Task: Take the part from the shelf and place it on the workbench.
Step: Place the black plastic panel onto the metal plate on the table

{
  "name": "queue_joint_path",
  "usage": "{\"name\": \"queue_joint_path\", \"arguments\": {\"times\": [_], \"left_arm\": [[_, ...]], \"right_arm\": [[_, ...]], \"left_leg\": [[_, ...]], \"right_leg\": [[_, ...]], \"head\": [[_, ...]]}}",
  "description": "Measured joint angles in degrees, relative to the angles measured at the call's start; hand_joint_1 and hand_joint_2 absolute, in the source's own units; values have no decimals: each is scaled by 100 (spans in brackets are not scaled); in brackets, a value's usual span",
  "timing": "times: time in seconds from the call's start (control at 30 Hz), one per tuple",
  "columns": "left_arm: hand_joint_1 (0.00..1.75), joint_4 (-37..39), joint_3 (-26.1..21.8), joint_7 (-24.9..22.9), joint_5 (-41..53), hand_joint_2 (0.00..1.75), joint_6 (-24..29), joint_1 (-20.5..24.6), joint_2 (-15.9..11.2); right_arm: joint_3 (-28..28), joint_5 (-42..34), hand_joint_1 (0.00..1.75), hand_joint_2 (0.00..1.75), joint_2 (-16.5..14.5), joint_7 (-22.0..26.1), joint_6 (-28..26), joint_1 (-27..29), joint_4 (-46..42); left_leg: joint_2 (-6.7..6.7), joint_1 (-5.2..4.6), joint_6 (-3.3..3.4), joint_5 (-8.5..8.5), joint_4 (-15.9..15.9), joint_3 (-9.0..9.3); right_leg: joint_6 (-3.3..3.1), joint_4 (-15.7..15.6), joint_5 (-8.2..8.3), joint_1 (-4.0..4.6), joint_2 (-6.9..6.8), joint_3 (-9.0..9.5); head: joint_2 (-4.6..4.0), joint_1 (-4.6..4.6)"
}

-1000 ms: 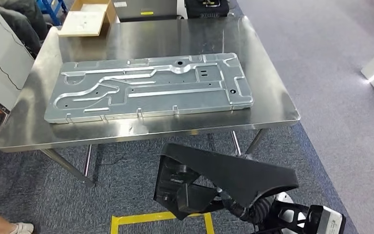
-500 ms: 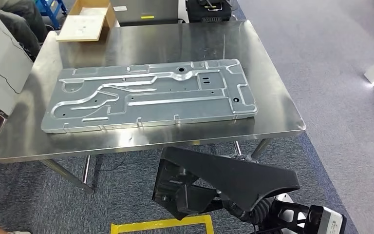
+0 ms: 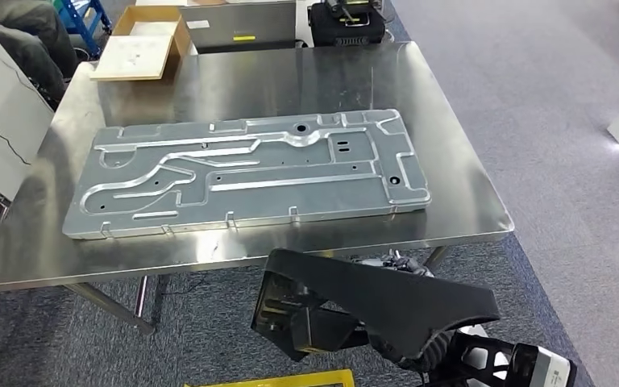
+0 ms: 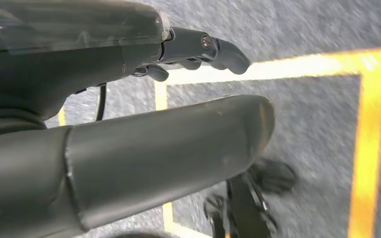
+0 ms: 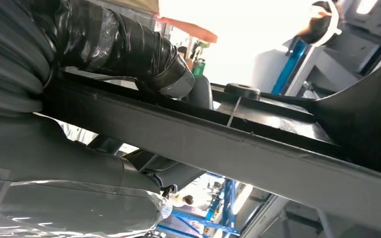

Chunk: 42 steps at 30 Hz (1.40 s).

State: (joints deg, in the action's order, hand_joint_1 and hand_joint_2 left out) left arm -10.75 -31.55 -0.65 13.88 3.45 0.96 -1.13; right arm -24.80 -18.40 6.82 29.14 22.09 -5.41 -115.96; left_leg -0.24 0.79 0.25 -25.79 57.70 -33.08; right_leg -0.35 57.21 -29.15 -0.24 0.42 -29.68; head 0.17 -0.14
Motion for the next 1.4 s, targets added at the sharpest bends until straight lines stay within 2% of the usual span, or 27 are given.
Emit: {"name": "queue_joint_path", "arguments": {"times": [0.07, 0.1, 0.17, 0.2, 0.23, 0.27, 0.3, 0.37, 0.4, 0.47, 0.57, 0.63, 0.7, 0.73, 0.77, 0.8, 0.87, 0.9, 0.97, 1.07, 1.13, 1.2, 1.23, 1.27, 1.3, 1.37, 1.4], "left_arm": [[0, -1, -19, -52, 16, 0, 26, -29, -53], [0, -2, -26, -63, 27, 0, 26, -36, -71], [0, -2, -36, -70, 46, 0, 21, -39, -96], [0, -2, -40, -70, 51, 0, 18, -40, -106], [0, -2, -46, -70, 55, 0, 17, -41, -113], [0, -2, -53, -63, 61, 0, 16, -43, -119], [0, -2, -60, -41, 75, 0, 10, -45, -122], [0, -2, -66, 56, 118, 0, -33, -40, -121], [0, -2, -66, 120, 145, 0, -72, -30, -120], [0, -2, -64, 228, 194, 0, -164, 0, -118], [0, -2, -63, 318, 260, 0, -263, 48, -119], [0, -2, -61, 341, 285, 0, -294, 61, -121], [0, -2, -60, 346, 301, 0, -308, 53, -121], [0, -2, -60, 349, 320, 0, -314, 46, -121], [0, -2, -60, 353, 346, 0, -323, 43, -121], [0, -2, -60, 358, 379, 0, -335, 45, -122], [0, -2, -60, 369, 455, 0, -358, 61, -126], [0, -2, -59, 372, 500, 0, -374, 74, -129], [0, -2, -52, 367, 594, 0, -398, 99, -132], [0, -2, -31, 347, 718, 0, -416, 117, -132], [0, -2, -20, 330, 784, 0, -422, 133, -132], [0, -2, -14, 322, 832, 0, -425, 154, -132], [0, -2, -13, 318, 857, 0, -430, 159, -132], [0, -2, -11, 313, 881, 0, -438, 162, -132], [0, -2, -11, 309, 910, 0, -450, 164, -132], [0, -2, -9, 307, 977, 0, -482, 171, -132], [0, -2, -9, 309, 1005, 0, -495, 180, -132]], "right_arm": [[67, 32, 173, 175, 5, 11, -25, -30, -15], [112, 42, 173, 175, 9, 17, -44, -61, -20], [219, 37, 173, 175, 22, 19, -77, -126, -18], [271, 27, 173, 175, 30, 15, -85, -147, -11], [319, 13, 173, 175, 36, 8, -92, -162, -2], [358, -1, 173, 175, 40, -2, -107, -181, 8], [394, -16, 173, 175, 43, -21, -139, -211, 19], [491, -66, 173, 175, 43, -122, -273, -358, 63], [564, -106, 173, 175, 43, -208, -364, -493, 108], [763, -199, 173, 175, 46, -406, -535, -859, 270], [1150, -180, 173, 175, 76, -626, -724, -1447, 648], [1399, -122, 173, 175, 96, -671, -772, -1741, 891], [1568, 1, 173, 175, 104, -688, -819, -1922, 1082], [1620, 140, 173, 175, 110, -704, -888, -1992, 1170], [1661, 340, 173, 175, 125, -722, -995, -2075, 1274], [1697, 597, 173, 175, 148, -736, -1148, -2191, 1411], [1756, 1234, 173, 175, 219, -738, -1506, -2543, 1785], [1774, 1606, 173, 175, 264, -734, -1698, -2775, 2017], [1783, 2395, 173, 175, 354, -763, -2072, -3258, 2504], [1701, 3637, 173, 175, 433, -1029, -2554, -3984, 3295], [1477, 4515, 173, 175, 464, -1281, -2785, -4498, 3919], [1176, 5191, 173, 175, 472, -1444, -2937, -4895, 4546], [1011, 5481, 173, 175, 467, -1530, -2967, -5045, 4853], [831, 5788, 173, 175, 452, -1638, -2955, -5195, 5154], [617, 6128, 173, 175, 421, -1759, -2916, -5364, 5478], [108, 6771, 173, 175, 287, -1987, -2846, -5730, 6219], [-124, 6987, 173, 175, 181, -2069, -2842, -5883, 6570]], "left_leg": [[6, 21, 76, 1, -48, 38], [11, 33, 112, 0, -70, 61], [16, 28, 162, -19, -75, 76], [14, 24, 171, -30, -73, 82], [11, 21, 175, -42, -71, 94], [6, 20, 172, -57, -70, 115], [0, 20, 163, -76, -68, 144], [-8, 9, 126, -117, -62, 194], [-10, 1, 98, -131, -57, 197], [-2, -15, 39, -136, -59, 179], [8, -11, -52, -221, 65, 124], [8, -4, -93, -525, 614, -120], [8, -2, -121, -844, 1381, -502], [8, 1, -130, -882, 1610, -633], [9, 3, -132, -799, 1624, -669], [10, 5, -124, -602, 1395, -590], [10, -6, -78, -144, 597, -263], [10, -17, -46, -14, 260, -124], [6, -43, 7, 26, 6, -41], [4, -18, 97, 63, -46, -52], [12, 2, 152, 84, -73, -43], [19, 0, 174, 80, -71, -42], [16, 0, 176, 76, -69, -37], [9, 2, 173, 70, -66, -28], [1, 3, 162, 60, -62, -13], [-8, 6, 121, 27, -54, 24], [-9, 1, 93, 10, -45, 30]], "right_leg": [[53, 155, -123, -9, -7, -50], [79, 401, -260, -17, -9, -162], [117, 1182, -592, -36, -14, -578], [130, 1532, -684, -45, -14, -791], [137, 1713, -667, -50, -15, -929], [134, 1664, -528, -53, -15, -955], [122, 1391, -292, -54, -16, -868], [77, 602, 165, -38, -16, -556], [55, 316, 276, -23, -16, -446], [27, 120, 296, 10, -6, -395], [-47, 53, 325, -24, -10, -382], [-100, 22, 334, -44, -38, -352], [-123, 22, 326, -38, -50, -347], [-127, 26, 320, -37, -50, -346], [-128, 33, 313, -36, -47, -342], [-124, 40, 304, -37, -41, -332], [-98, 53, 280, -28, -25, -309], [-76, 64, 274, -19, -16, -315], [-23, 75, 283, -5, -7, -354], [65, 146, 237, -18, -16, -412], [120, 619, -29, -37, -22, -633], [168, 1412, -360, -52, -25, -1024], [186, 1699, -421, -64, -26, -1183], [196, 1780, -365, -79, -28, -1250], [198, 1628, -196, -93, -30, -1206], [180, 874, 267, -108, -32, -891], [162, 514, 416, -99, -31, -735]], "head": [[0, 1], [0, 2], [1, 2], [1, 2], [1, 2], [0, 3], [0, 3], [0, 3], [0, 2], [0, 1], [0, 1], [0, 1], [0, 0], [0, -1], [0, -1], [0, -1], [0, 0], [0, 1], [1, 1], [1, 0], [0, 1], [0, 2], [0, 2], [0, 2], [0, 1], [0, 1], [0, 1]]}}
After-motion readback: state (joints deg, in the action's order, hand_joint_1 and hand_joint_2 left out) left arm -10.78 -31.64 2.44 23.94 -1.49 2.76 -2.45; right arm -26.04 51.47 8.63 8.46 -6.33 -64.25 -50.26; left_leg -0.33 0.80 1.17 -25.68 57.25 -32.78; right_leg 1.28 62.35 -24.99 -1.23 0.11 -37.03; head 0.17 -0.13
